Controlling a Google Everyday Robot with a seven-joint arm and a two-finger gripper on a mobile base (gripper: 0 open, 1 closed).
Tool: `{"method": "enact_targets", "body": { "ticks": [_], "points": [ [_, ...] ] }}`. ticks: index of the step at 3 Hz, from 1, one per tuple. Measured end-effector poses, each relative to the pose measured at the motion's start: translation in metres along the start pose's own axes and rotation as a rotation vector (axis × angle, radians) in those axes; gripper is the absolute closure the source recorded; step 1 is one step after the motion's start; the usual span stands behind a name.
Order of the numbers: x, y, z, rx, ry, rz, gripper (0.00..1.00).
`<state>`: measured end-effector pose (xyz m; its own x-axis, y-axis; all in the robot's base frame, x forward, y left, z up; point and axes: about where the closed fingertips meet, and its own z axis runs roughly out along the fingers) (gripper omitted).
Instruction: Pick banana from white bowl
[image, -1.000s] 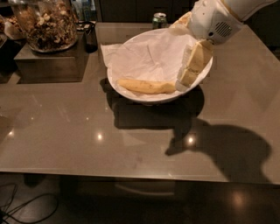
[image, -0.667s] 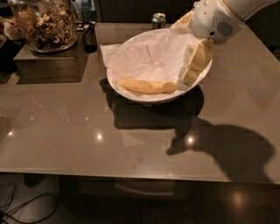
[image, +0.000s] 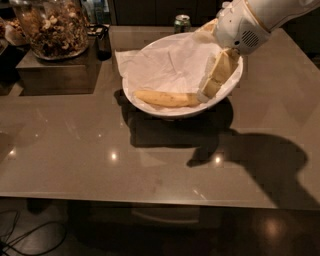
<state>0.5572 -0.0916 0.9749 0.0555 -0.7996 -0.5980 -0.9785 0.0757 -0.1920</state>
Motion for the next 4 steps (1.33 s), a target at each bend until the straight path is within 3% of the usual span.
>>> {"method": "enact_targets", "body": {
  "ticks": [1,2,3,4],
  "points": [
    [0.002,-0.001,0.003,-0.005,-0.001,0.003,0.17],
    [0.0,0.0,0.006,0.0,-0.004,0.001,0.17],
    [0.007,-0.015,0.027,-0.018,-0.044,0.019,0.19],
    [0.016,-0.034,0.055,-0.058,-0.073,0.028,0.31]
  ]
}}
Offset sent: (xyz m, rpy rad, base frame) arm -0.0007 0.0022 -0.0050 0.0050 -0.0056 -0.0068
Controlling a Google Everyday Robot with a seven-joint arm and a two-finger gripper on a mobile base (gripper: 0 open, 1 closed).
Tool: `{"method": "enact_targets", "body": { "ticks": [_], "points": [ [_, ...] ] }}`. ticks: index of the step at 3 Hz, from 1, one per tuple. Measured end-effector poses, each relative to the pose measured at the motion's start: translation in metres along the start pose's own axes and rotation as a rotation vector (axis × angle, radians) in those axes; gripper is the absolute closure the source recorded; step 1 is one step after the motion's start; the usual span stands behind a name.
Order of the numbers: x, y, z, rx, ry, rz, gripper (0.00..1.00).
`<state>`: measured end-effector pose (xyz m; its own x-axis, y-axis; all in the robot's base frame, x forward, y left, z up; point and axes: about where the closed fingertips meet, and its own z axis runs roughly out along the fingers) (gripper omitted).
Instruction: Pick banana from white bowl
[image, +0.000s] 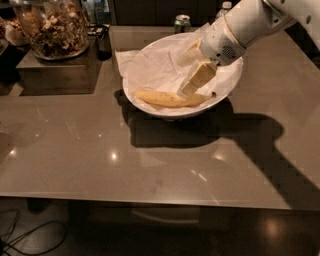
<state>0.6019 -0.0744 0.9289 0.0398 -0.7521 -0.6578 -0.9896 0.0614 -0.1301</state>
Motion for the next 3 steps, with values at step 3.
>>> {"method": "enact_targets", "body": {
  "ticks": [3],
  "points": [
    [0.028,-0.015,0.047,-0.075,-0.038,0.067,0.38]
  ]
}}
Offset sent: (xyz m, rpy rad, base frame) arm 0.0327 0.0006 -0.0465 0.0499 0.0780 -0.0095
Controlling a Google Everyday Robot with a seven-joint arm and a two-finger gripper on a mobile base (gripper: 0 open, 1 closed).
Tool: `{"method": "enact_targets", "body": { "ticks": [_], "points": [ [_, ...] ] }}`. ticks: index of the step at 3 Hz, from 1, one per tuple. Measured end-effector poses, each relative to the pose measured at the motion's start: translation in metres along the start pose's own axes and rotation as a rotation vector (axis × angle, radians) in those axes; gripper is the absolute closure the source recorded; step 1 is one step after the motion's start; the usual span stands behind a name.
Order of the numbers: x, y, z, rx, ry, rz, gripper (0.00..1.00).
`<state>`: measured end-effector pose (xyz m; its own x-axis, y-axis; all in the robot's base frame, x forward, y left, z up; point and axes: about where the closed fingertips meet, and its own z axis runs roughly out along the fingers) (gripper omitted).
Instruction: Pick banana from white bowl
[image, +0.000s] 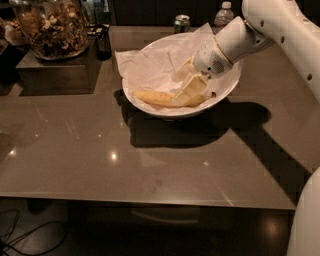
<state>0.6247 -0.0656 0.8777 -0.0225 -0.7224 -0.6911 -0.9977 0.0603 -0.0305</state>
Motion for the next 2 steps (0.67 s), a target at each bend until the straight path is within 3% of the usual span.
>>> {"method": "enact_targets", "body": {
  "ticks": [2],
  "points": [
    [0.008,0.001,0.023,-0.015,0.023,0.013,0.41]
  ]
}}
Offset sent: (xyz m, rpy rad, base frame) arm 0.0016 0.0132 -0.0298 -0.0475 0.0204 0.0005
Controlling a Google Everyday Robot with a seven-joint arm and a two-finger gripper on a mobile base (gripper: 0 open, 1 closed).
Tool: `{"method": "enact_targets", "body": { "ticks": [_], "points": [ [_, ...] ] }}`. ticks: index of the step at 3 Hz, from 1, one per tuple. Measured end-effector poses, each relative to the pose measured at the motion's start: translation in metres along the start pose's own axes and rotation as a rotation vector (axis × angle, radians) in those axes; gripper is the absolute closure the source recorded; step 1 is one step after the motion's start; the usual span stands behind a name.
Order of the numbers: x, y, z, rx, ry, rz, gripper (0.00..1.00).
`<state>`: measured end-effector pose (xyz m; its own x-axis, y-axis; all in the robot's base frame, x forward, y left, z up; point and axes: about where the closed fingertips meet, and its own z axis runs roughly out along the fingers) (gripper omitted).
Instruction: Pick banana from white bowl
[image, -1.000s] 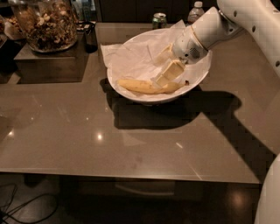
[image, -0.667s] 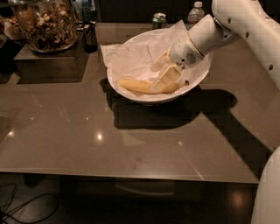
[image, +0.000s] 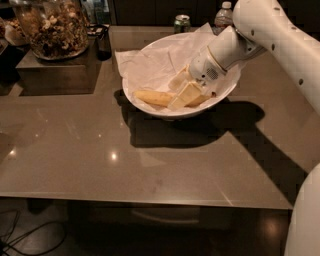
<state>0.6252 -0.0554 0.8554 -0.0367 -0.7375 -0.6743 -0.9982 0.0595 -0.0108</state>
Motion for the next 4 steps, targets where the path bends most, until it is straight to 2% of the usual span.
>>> {"method": "enact_targets", "body": {
  "ticks": [1,2,3,4],
  "points": [
    [0.0,-0.001,0.004,0.007,0.014,-0.004,0.6],
    [-0.001,-0.001,0.001,0.026,0.016,-0.008,0.83],
    [-0.002,0.0,-0.003,0.044,0.013,-0.01,1.0],
    [-0.018,0.002,-0.022,0.056,-0.02,-0.046,1.0]
  ]
}}
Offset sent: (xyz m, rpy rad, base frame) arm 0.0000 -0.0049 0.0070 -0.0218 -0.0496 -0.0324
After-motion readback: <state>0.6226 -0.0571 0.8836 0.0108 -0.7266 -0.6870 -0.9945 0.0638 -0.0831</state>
